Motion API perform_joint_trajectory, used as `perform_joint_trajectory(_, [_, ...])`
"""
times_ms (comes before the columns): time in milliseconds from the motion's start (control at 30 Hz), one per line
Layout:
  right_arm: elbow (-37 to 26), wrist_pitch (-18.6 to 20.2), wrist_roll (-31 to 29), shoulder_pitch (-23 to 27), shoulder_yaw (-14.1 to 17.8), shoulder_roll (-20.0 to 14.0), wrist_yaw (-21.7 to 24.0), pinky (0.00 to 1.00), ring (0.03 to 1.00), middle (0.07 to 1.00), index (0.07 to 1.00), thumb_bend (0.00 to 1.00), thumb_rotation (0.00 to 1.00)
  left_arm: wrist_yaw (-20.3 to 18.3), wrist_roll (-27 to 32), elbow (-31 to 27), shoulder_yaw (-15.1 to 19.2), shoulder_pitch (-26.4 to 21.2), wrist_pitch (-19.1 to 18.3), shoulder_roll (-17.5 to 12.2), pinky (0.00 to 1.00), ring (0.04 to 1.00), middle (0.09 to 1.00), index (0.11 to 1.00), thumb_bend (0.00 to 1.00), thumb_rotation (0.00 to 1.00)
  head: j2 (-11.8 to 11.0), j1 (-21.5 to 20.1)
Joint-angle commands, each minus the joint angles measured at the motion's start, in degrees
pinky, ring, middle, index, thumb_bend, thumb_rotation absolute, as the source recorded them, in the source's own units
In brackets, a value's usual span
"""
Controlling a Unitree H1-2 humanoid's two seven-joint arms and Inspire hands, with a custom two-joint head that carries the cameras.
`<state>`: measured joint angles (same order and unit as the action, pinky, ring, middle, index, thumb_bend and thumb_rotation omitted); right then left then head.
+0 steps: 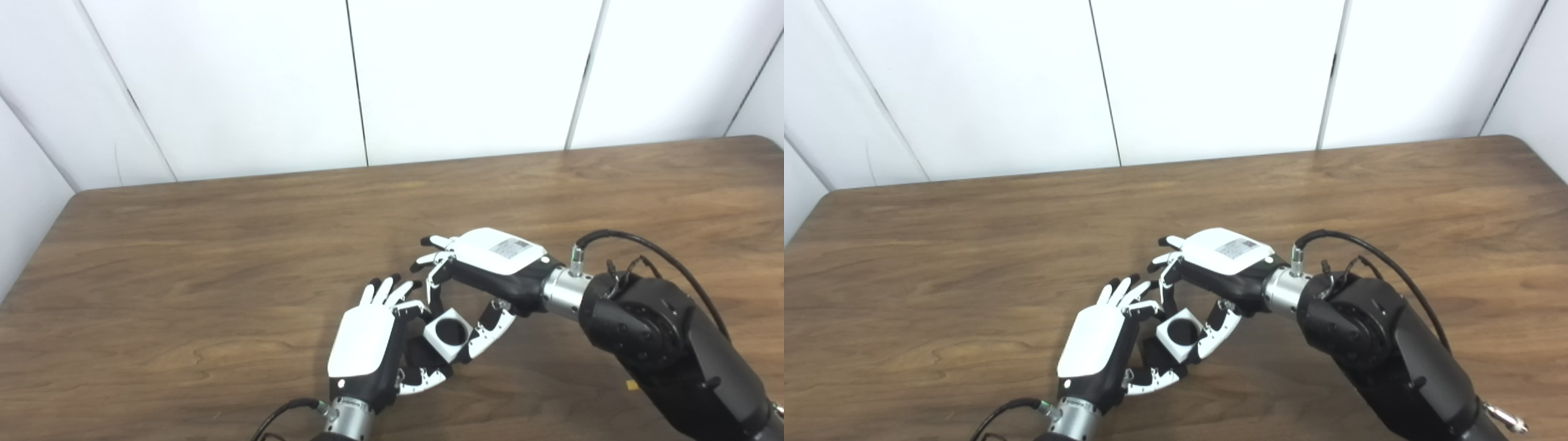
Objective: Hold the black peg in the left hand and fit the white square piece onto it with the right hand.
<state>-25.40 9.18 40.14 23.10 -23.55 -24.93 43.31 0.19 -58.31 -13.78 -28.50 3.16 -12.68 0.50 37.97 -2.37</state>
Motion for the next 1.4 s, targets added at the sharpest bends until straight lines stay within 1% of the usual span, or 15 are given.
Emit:
perform_joint_trajectory(0, [0.2, -1.2, 0.7, 1.4, 0.6, 0.0, -1.2, 0.97, 1.000, 0.887, 0.492, 0.52, 0.17, -1.1, -1.6, 0.9, -0.3, 0.0, -1.0, -0.2, 1.00, 0.972, 0.894, 0.496, 0.49, 0.08, 0.0, -0.1])
perform_joint_trajectory(333, [1.0, -1.2, 1.3, 1.4, 0.4, 0.4, -1.2, 0.98, 1.000, 0.891, 0.494, 0.52, 0.17, -1.5, -1.5, 0.5, -0.1, 0.1, -1.1, -0.2, 1.00, 0.973, 0.892, 0.496, 0.50, 0.08, 0.1, -0.2])
perform_joint_trajectory(400, [1.0, -1.1, 1.3, 1.4, 0.4, 0.4, -1.0, 0.98, 1.000, 0.892, 0.565, 0.75, 0.32, -1.6, -1.7, 0.6, -0.2, 0.0, -1.2, -0.3, 1.00, 0.971, 0.889, 0.496, 0.49, 0.08, 0.1, -0.2])
perform_joint_trajectory(433, [0.9, -1.0, 1.3, 1.4, 0.5, 0.3, -0.9, 0.97, 1.000, 0.892, 0.582, 0.81, 0.36, -1.6, -1.8, 0.6, -0.2, 0.0, -1.2, -0.2, 1.00, 0.969, 0.887, 0.496, 0.50, 0.08, 0.2, -0.2])
perform_joint_trajectory(467, [0.9, -0.9, 1.3, 1.4, 0.5, 0.3, -0.8, 0.97, 1.000, 0.892, 0.591, 0.85, 0.39, -1.5, -1.8, 0.7, -0.2, -0.1, -1.2, -0.2, 1.00, 0.967, 0.885, 0.496, 0.50, 0.08, 0.2, -0.2])
perform_joint_trajectory(600, [0.8, -0.8, 1.4, 1.3, 0.6, 0.3, -0.5, 0.97, 1.000, 0.892, 0.601, 0.90, 0.42, -1.5, -2.1, 0.7, -0.2, -0.1, -1.6, 0.0, 1.00, 0.962, 0.880, 0.496, 0.50, 0.08, 0.2, -0.2])
perform_joint_trajectory(800, [0.9, -0.6, 1.3, 1.4, 0.9, 0.2, -0.2, 0.98, 1.000, 0.892, 0.604, 0.92, 0.44, -1.8, -2.5, 0.8, -0.2, -0.2, -2.1, 0.3, 1.00, 0.958, 0.876, 0.497, 0.50, 0.09, 0.3, -0.1])
perform_joint_trajectory(833, [0.8, -0.6, 1.3, 1.4, 1.0, 0.2, -0.2, 0.98, 1.000, 0.890, 0.603, 0.92, 0.44, -1.9, -2.6, 0.7, -0.2, -0.3, -2.2, 0.3, 1.00, 0.958, 0.878, 0.576, 0.57, 0.24, 0.3, -0.1])
perform_joint_trajectory(867, [0.7, -0.6, 1.3, 1.5, 1.0, 0.2, -0.2, 0.98, 1.000, 0.890, 0.604, 0.92, 0.44, -1.9, -2.6, 0.7, -0.2, -0.3, -2.3, 0.3, 1.00, 0.957, 0.878, 0.633, 0.62, 0.34, 0.3, -0.1])
perform_joint_trajectory(1000, [0.6, -0.4, 1.0, 1.4, 1.5, 0.3, 0.0, 0.98, 1.000, 0.891, 0.615, 0.94, 0.41, -2.8, -3.2, 0.7, -0.5, -0.5, -2.8, 0.0, 1.00, 0.953, 0.881, 0.717, 0.72, 0.51, 0.4, -0.2])
perform_joint_trajectory(1067, [0.6, -0.2, 0.9, 1.3, 1.7, 0.3, 0.0, 0.97, 1.000, 0.893, 0.630, 0.96, 0.40, -3.7, -3.5, 0.5, -0.6, -0.5, -3.4, -0.1, 1.00, 0.957, 0.887, 0.744, 0.76, 0.56, 0.5, -0.2])
perform_joint_trajectory(1133, [0.6, -0.3, 0.7, 1.3, 1.8, 0.3, 0.0, 0.97, 1.000, 0.896, 0.647, 0.96, 0.41, -4.3, -3.5, 0.3, -0.5, -0.4, -3.8, 0.0, 1.00, 0.957, 0.889, 0.771, 0.78, 0.58, 0.5, -0.2])
perform_joint_trajectory(1367, [0.4, 0.3, 0.7, 1.3, 2.2, 0.3, 0.4, 0.96, 1.000, 0.904, 0.671, 0.97, 0.42, -3.8, -3.4, 0.3, -0.2, -0.1, -4.1, 0.3, 1.00, 0.957, 0.893, 0.824, 0.84, 0.60, 0.6, -0.2])
